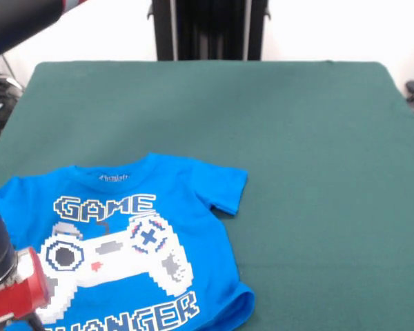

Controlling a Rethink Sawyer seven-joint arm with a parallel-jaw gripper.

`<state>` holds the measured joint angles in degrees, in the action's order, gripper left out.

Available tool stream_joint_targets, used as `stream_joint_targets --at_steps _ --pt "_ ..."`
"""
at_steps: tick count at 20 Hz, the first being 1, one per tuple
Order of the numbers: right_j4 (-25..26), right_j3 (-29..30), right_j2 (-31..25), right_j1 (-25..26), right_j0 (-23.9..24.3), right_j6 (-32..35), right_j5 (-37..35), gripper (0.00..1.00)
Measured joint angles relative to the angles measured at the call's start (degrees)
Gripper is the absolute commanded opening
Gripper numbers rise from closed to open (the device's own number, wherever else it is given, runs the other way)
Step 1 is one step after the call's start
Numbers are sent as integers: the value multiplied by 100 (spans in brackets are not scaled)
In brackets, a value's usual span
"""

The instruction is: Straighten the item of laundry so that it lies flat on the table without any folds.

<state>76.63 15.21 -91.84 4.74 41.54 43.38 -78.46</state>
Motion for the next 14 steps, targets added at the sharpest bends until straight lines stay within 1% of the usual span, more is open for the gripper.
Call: stream_joint_targets --at_steps 1,2,7,9,14 --pt "-120 132 129 -44 34 2 -2 100" --pt "-345 378 358 -137 95 18 -2 100" --pt "-975 1194 1056 -561 272 267 -2 100" --pt "-1302 1668 1419 -874 355 587 -4 100" --pt "-1708 2266 1888 -1331 392 1284 71 100"
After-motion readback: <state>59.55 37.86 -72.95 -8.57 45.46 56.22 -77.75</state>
